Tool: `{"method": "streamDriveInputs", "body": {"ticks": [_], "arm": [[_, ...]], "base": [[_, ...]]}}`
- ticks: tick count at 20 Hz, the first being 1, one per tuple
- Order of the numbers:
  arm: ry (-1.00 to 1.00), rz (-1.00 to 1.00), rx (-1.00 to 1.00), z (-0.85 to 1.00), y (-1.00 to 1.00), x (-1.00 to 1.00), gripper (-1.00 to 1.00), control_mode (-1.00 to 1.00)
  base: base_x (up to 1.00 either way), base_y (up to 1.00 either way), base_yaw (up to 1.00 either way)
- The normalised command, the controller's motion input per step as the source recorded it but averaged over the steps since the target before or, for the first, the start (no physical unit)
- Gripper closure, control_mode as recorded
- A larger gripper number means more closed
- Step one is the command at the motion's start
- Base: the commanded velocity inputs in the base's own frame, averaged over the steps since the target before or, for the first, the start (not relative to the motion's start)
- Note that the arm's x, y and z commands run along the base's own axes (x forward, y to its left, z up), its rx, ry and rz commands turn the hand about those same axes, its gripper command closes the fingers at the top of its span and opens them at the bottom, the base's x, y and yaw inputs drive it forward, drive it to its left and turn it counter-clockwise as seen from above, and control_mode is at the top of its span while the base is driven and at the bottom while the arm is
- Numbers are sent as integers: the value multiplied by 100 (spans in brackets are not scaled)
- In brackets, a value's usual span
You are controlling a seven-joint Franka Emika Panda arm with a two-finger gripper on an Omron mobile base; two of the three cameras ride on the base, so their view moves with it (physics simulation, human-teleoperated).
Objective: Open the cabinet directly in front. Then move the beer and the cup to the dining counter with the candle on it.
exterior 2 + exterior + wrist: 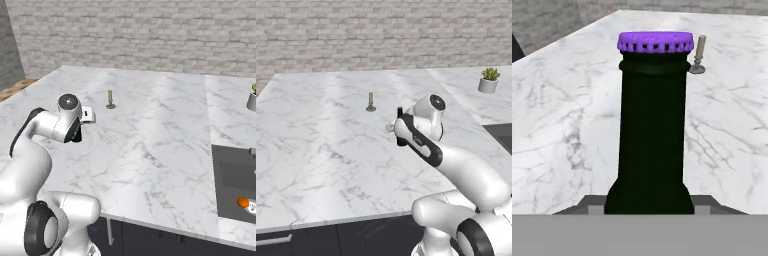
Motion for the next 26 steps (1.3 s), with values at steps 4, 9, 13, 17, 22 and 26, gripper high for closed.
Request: {"method": "streamDriveInputs", "body": {"ticks": [4, 9, 13, 17, 22, 26], "arm": [[9, 0, 0, -34, 43, 88, 100, -100], [0, 0, 0, -17, 3, 32, 100, -100], [-9, 0, 0, -17, 0, 27, 100, -100], [-22, 0, 0, -19, 0, 6, 100, -100], [-7, 0, 0, -23, 0, 0, 100, -100], [-1, 0, 0, -21, 0, 0, 100, -100]], "base": [[0, 0, 0], [0, 0, 0], [0, 0, 0], [0, 0, 0], [0, 0, 0], [0, 0, 0]]}}
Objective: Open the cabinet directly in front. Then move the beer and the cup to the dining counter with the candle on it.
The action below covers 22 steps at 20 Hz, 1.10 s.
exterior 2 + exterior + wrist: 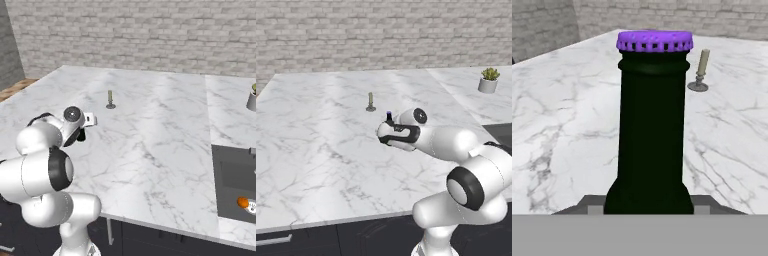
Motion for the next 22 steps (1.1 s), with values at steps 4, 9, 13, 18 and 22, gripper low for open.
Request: {"method": "streamDriveInputs", "body": {"ticks": [4, 9, 13, 18, 22], "arm": [[0, 0, 0, 0, 0, 0, 100, -100], [-3, 0, 0, -13, 0, 32, 100, -100], [-3, 0, 0, -22, 0, 57, 100, -100], [-2, 0, 0, -24, 0, 62, 100, -100], [0, 0, 0, -27, 0, 49, 100, -100]], "base": [[0, 0, 0], [0, 0, 0], [0, 0, 0], [0, 0, 0], [0, 0, 0]]}}
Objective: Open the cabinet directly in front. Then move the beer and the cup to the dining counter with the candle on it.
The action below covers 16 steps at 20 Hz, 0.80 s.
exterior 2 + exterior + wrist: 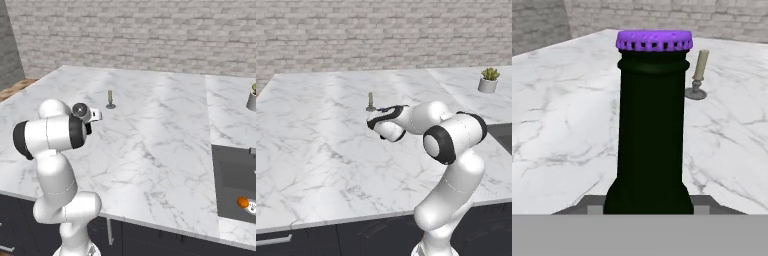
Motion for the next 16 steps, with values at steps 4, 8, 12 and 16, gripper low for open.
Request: {"method": "streamDriveInputs", "body": {"ticks": [4, 8, 12, 16], "arm": [[0, 0, 4, -33, -26, 24, 100, -100], [0, 0, 0, -3, -3, 0, 100, -100], [0, 0, -1, -27, -1, 0, 100, -100], [0, 0, -4, -51, 0, 0, 100, -100]], "base": [[0, 0, 0], [0, 0, 0], [0, 0, 0], [0, 0, 0]]}}
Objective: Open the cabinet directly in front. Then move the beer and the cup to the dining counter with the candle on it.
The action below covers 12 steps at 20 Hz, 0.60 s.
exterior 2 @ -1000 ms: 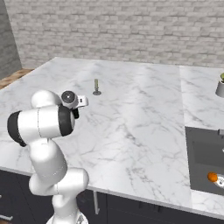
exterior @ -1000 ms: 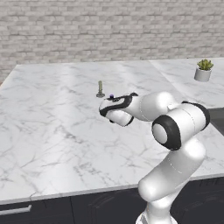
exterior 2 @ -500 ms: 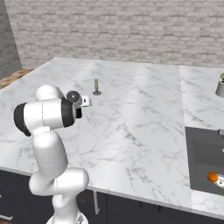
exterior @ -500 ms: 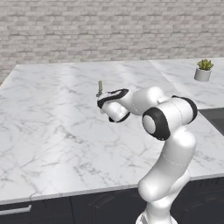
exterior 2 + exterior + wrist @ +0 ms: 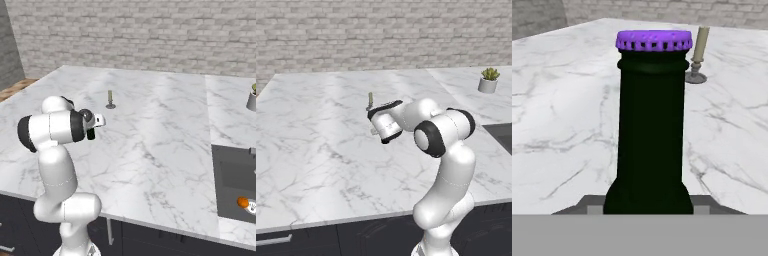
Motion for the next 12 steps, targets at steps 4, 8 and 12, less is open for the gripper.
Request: {"method": "streamDriveInputs", "body": {"ticks": [4, 8, 12], "arm": [[0, 0, -1, -42, 0, 1, 100, -100], [0, 0, 0, -17, 0, 0, 100, -100], [0, 0, 0, 0, 0, 2, 100, -100]], "base": [[0, 0, 0], [0, 0, 0], [0, 0, 0]]}}
